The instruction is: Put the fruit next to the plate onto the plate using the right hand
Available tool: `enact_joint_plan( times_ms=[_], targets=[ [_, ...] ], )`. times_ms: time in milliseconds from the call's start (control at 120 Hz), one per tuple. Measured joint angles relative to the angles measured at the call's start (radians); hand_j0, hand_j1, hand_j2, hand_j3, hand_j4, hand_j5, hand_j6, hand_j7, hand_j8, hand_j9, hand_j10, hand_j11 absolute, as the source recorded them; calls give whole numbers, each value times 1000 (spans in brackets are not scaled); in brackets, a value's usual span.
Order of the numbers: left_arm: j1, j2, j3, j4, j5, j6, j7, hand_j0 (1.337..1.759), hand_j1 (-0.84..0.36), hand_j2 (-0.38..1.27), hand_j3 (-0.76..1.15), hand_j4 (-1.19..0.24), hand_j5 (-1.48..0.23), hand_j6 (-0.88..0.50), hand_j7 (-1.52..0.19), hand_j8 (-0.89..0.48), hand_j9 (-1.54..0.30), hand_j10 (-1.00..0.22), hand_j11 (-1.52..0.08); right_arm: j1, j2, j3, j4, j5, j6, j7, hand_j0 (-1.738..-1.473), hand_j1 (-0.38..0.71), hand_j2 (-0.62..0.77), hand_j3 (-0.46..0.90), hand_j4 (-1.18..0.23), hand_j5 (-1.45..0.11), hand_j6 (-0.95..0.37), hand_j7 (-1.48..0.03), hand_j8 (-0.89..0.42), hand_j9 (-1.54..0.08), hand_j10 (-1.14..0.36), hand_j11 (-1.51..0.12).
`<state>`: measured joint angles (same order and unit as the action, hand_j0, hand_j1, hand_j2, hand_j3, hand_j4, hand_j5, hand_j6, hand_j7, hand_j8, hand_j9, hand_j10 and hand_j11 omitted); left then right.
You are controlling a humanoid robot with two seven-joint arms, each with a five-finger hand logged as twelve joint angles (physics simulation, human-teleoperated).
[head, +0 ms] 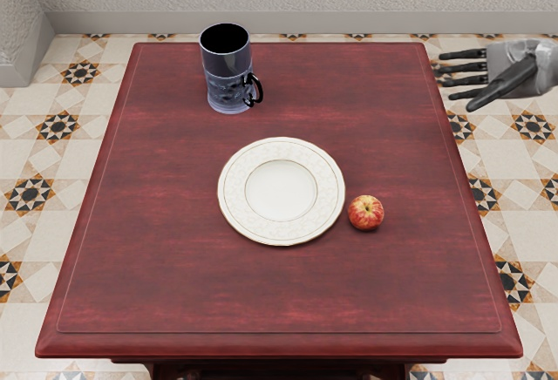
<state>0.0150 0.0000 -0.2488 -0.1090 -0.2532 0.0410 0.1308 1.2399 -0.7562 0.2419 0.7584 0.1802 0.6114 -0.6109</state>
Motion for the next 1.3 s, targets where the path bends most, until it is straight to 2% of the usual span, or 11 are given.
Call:
enact_joint_plan(
  times_ms=[117, 242, 300, 500, 583, 683, 825, 1008, 1167, 1300],
  targets=[
    [-1, 0, 0, 0, 0, 0, 0, 1658, 349, 0, 0, 0, 0, -1, 0, -1, 0, 0, 0, 0, 0, -3, 0, -19, 0, 0, -1658, -349, -1, 0, 0, 0, 2, 0, 1, 0, 1, 0],
    [-1, 0, 0, 0, 0, 0, 0, 1658, 349, 0, 0, -1, 0, -1, 0, -1, 0, 0, 0, 23, 48, -8, 23, -158, 0, 0, -1658, -349, 0, 0, 0, 0, 2, 0, 2, 0, 1, 0],
    [0, 0, 0, 0, 0, 0, 0, 1658, 349, 0, 0, -1, 0, -1, 0, -1, 0, 0, 0, 64, 63, -31, 96, -251, 0, 0, -1658, -349, 0, 0, 0, 0, 1, 0, 1, 0, 1, 0],
    [0, 0, 0, 0, 0, 0, 0, 1658, 349, 0, 0, 0, 0, -1, 0, -1, 0, 0, 0, 309, 102, -292, 399, -422, 0, 0, -1658, -311, -7, 0, -33, -42, -33, -42, -33, -42, -32, -42],
    [0, 0, 0, 0, 0, 0, 0, 1658, 349, 0, 0, 0, 0, -1, 0, -1, 0, 0, 0, 362, 161, -351, 463, -500, -76, 0, -1658, -305, -8, 0, -38, -48, -38, -48, -38, -48, -37, -48],
    [-1, 0, 0, 0, 0, 0, 0, 1658, 349, 0, 0, 0, 0, -1, 0, -1, 0, 0, 0, 386, 200, -382, 528, -583, -243, 0, -1658, -307, -7, 0, -36, -46, -37, -45, -36, -45, -36, -45],
    [-1, 0, 0, 0, 0, 0, 0, 1658, 349, 0, 0, 0, 0, 0, 0, 0, 0, 0, 0, 374, 193, -391, 643, -670, -420, 0, -1658, -327, -4, 0, -20, -24, -21, -24, -20, -24, -19, -24],
    [-1, 0, 0, 0, 0, 0, 0, 1658, 349, 0, 0, 0, 0, -1, 0, -1, 0, 0, 0, 314, 64, -390, 827, -827, -536, 0, -1658, -341, -1, 0, -10, -10, -11, -10, -10, -10, -9, -10],
    [0, 0, 0, 0, 0, 0, 0, 1658, 349, 0, 0, 0, 0, -1, 0, -1, 0, 0, 0, 241, 16, -357, 927, -867, -565, 0, -1658, -325, -3, 0, -23, -27, -24, -26, -23, -27, -22, -27],
    [-1, 0, 0, 0, 0, 0, 0, 1658, 349, 0, 0, -1, 0, -1, 0, -1, 0, 0, 0, 135, -15, -297, 969, -877, -572, 0, -1658, -288, -9, 0, -54, -67, -55, -67, -54, -67, -53, -67]
  ],
)
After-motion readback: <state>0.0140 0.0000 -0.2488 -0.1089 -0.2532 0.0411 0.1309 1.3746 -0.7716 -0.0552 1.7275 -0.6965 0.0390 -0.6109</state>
